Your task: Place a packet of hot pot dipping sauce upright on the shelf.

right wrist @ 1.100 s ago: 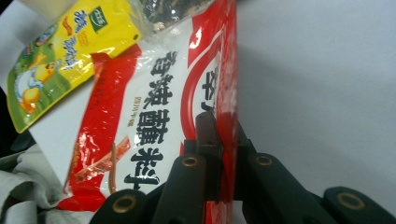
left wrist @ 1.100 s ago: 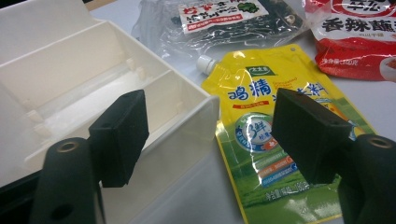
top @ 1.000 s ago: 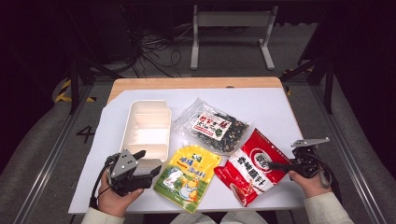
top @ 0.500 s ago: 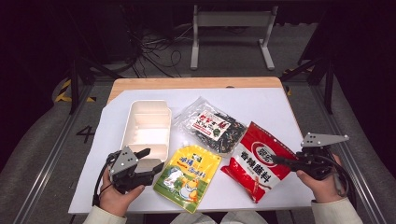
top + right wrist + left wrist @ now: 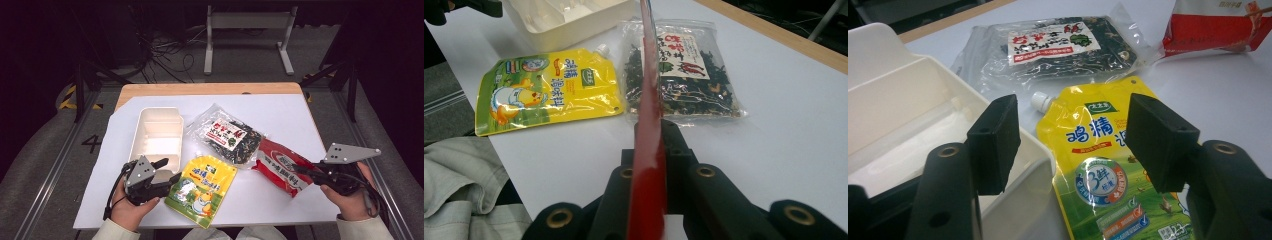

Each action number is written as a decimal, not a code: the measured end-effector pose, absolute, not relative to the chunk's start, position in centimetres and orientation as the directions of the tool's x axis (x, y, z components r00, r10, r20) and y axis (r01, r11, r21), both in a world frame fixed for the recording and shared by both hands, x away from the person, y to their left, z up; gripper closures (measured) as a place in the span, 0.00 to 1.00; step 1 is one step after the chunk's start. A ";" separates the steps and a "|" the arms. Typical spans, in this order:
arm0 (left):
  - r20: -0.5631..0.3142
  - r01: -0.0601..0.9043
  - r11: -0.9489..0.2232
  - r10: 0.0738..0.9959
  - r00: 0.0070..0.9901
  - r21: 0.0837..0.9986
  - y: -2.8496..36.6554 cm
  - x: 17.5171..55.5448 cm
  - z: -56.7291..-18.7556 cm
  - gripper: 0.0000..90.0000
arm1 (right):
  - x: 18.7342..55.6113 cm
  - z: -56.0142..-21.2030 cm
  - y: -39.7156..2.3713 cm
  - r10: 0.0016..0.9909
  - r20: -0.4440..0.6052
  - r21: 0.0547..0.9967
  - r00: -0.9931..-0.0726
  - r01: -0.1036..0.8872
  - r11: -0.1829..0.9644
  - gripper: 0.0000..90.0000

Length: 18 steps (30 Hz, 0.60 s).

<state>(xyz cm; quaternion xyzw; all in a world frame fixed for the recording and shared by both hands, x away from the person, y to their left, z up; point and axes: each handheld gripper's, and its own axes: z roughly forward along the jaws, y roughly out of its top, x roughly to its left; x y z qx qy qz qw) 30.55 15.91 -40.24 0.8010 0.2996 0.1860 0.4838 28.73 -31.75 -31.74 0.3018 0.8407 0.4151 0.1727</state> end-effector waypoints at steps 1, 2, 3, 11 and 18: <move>0.010 0.297 -0.356 0.656 0.754 0.886 15.8 30.6 -40.2 0.44 | 28.7 -31.7 -31.8 0.649 -0.043 0.804 -0.760 0.359 0.474 0.98; 0.010 0.297 -0.356 0.656 0.754 0.886 15.8 30.6 -40.2 0.44 | 28.7 -31.7 -31.8 0.649 -0.043 0.804 -0.760 0.359 0.474 0.98; 0.008 0.290 -0.354 0.646 0.763 0.889 15.6 30.7 -40.1 0.44 | 28.7 -31.5 -31.8 0.646 -0.044 0.806 -0.762 0.356 0.474 0.98; -0.048 0.261 -0.299 0.570 0.820 0.918 13.8 31.0 -39.7 0.39 | 28.6 -30.3 -30.6 0.598 -0.062 0.812 -0.799 0.307 0.496 0.98; -0.052 0.219 -0.297 0.483 0.874 0.930 11.9 31.6 -39.9 0.37 | 29.0 -29.7 -29.1 0.564 -0.081 0.813 -0.822 0.273 0.515 0.98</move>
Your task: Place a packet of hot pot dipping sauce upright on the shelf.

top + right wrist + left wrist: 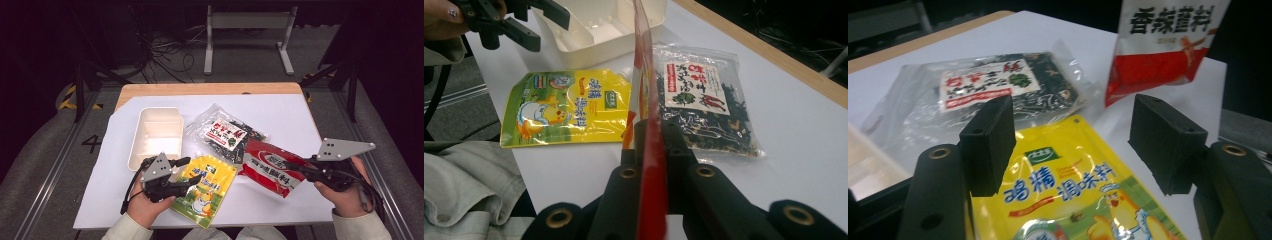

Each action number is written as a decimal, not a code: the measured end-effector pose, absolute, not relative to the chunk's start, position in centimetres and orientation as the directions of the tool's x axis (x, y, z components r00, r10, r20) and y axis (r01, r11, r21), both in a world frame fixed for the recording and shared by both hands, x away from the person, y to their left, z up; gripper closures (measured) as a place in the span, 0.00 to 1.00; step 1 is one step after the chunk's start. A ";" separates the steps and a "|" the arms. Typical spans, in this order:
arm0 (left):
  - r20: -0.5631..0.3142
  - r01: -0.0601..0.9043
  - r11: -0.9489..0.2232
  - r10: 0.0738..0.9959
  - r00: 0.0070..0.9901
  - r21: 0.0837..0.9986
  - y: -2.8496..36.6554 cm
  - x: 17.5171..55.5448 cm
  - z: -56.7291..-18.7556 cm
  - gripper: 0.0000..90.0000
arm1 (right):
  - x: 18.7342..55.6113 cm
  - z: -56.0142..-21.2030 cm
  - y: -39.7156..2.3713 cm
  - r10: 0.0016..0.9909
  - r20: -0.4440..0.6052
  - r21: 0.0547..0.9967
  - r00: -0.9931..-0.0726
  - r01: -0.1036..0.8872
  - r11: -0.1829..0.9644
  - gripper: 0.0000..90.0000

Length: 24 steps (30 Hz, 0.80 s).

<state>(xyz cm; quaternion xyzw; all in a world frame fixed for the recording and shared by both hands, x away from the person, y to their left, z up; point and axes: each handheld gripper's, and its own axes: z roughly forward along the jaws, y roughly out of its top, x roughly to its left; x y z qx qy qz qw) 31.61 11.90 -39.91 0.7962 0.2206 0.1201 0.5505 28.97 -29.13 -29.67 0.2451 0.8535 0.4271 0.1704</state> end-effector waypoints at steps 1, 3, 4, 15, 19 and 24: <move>-0.057 0.221 -0.301 0.471 0.880 0.928 11.5 31.8 -39.9 0.37 | 29.0 -29.6 -28.9 0.561 -0.084 0.814 -0.824 0.268 0.516 0.98; -0.069 0.229 -0.304 0.456 0.887 0.925 10.7 31.9 -40.0 0.33 | 29.1 -29.4 -28.5 0.551 -0.086 0.816 -0.830 0.259 0.517 0.98; -0.073 0.231 -0.309 0.449 0.891 0.922 10.3 32.0 -40.0 0.32 | 29.2 -29.3 -28.3 0.547 -0.088 0.817 -0.833 0.254 0.518 0.98; -0.104 0.240 -0.333 0.377 0.920 0.912 7.1 32.9 -40.4 0.23 | 29.2 -28.6 -26.1 0.483 -0.101 0.826 -0.870 0.197 0.527 0.98; -0.112 0.236 -0.321 0.362 0.925 0.917 6.6 33.2 -40.4 0.22 | 29.2 -28.6 -25.6 0.466 -0.097 0.828 -0.879 0.189 0.528 0.98; -0.125 0.209 -0.281 0.289 0.949 0.937 5.8 33.4 -41.1 0.25 | 29.3 -28.6 -25.0 0.442 -0.085 0.830 -0.893 0.182 0.527 0.98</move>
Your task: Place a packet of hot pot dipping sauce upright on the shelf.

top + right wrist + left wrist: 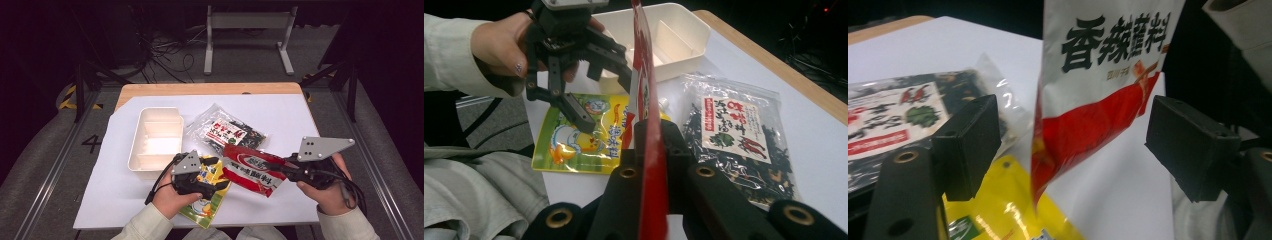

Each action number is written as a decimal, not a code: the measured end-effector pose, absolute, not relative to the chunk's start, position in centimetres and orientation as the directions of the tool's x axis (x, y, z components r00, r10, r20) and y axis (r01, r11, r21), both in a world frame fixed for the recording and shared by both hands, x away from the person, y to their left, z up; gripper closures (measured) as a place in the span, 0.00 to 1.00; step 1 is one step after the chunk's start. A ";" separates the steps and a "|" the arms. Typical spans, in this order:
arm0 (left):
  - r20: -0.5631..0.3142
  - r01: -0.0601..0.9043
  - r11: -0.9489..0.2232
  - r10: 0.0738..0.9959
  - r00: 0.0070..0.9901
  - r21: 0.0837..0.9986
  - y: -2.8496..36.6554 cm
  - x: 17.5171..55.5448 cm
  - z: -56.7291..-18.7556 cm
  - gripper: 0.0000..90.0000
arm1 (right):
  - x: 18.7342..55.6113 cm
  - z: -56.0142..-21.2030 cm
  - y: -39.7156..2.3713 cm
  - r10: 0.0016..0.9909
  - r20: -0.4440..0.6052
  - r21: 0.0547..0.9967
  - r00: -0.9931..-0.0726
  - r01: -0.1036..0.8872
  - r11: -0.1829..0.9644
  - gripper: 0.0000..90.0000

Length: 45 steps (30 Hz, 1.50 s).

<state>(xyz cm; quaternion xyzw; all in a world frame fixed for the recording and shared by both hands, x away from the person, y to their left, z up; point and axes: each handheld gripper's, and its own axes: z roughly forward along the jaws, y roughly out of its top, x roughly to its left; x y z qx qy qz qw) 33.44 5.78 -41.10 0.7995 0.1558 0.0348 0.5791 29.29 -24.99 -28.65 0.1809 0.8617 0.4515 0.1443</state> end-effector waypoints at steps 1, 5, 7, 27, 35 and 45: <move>-0.126 0.205 -0.284 0.274 0.954 0.937 5.6 33.5 -41.2 0.25 | 29.3 -28.7 -24.9 0.439 -0.084 0.831 -0.895 0.180 0.526 0.98; -0.131 0.202 -0.283 0.251 0.959 0.937 5.1 33.9 -41.5 0.26 | 29.3 -28.7 -24.5 0.419 -0.077 0.834 -0.905 0.172 0.524 0.98; -0.151 0.207 -0.269 0.215 0.965 0.941 4.8 33.8 -41.6 0.30 | 29.3 -28.7 -24.4 0.408 -0.075 0.836 -0.910 0.165 0.523 0.98; -0.160 0.206 -0.369 0.152 0.975 0.907 4.2 33.9 -42.4 0.76 | 29.3 -28.8 -23.8 0.384 -0.078 0.852 -0.920 0.138 0.504 0.98; -0.166 0.208 -0.383 0.140 0.976 0.900 4.2 33.6 -42.0 0.84 | 29.3 -28.8 -24.2 0.403 -0.070 0.861 -0.913 0.149 0.487 0.98; -0.164 0.222 -0.377 0.179 0.970 0.899 5.2 33.6 -40.9 0.85 | 29.7 -29.0 -24.8 0.438 -0.050 0.883 -0.898 0.165 0.440 0.76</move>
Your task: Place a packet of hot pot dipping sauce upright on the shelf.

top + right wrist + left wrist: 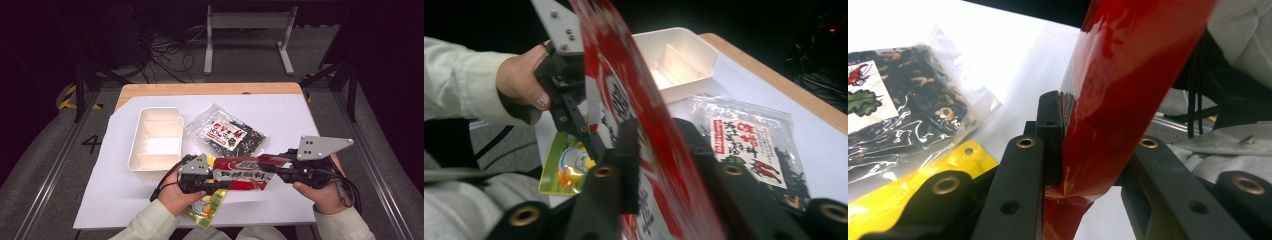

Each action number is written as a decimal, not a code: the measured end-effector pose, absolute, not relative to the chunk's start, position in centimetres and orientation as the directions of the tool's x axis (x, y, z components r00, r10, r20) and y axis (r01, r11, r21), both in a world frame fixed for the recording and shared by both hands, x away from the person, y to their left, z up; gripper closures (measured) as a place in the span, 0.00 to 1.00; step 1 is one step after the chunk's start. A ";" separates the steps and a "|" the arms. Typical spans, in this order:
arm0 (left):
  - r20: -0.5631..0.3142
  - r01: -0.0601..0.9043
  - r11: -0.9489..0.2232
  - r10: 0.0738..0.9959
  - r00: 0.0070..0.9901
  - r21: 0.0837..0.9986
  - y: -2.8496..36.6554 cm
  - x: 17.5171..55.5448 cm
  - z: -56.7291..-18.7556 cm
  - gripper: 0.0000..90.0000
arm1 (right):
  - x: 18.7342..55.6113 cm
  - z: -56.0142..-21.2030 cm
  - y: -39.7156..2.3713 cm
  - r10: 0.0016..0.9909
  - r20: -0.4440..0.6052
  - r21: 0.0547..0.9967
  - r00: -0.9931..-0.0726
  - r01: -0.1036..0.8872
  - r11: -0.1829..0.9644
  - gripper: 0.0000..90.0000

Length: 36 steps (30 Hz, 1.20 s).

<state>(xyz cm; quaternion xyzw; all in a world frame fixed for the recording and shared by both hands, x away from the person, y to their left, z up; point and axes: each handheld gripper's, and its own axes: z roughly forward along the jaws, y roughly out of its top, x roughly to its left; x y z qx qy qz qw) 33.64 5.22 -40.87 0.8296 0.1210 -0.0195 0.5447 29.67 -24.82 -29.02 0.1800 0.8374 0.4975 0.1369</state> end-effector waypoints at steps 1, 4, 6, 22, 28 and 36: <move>-0.167 0.223 -0.373 0.179 0.970 0.900 5.3 33.7 -40.8 0.85 | 29.8 -29.0 -25.1 0.445 -0.037 0.888 -0.895 0.175 0.426 0.72; -0.152 0.215 -0.374 0.190 0.970 0.902 6.0 34.0 -40.1 0.86 | 30.1 -29.2 -26.0 0.445 0.028 0.907 -0.895 0.209 0.365 0.68; -0.148 0.214 -0.390 0.192 0.970 0.896 6.3 34.2 -39.6 0.85 | 30.3 -29.3 -26.5 0.449 0.043 0.913 -0.892 0.219 0.346 0.66; -0.106 0.213 -0.408 0.270 0.957 0.888 9.6 37.0 -35.2 0.85 | 31.7 -31.4 -28.5 0.491 0.117 0.897 -0.863 0.304 0.322 0.64; -0.093 0.204 -0.400 0.279 0.956 0.894 10.3 37.9 -33.9 0.85 | 32.1 -32.1 -28.9 0.507 0.129 0.890 -0.852 0.325 0.319 0.64; -0.091 0.212 -0.381 0.312 0.946 0.900 11.4 39.1 -32.9 0.85 | 32.8 -33.3 -29.4 0.522 0.154 0.875 -0.839 0.362 0.323 0.63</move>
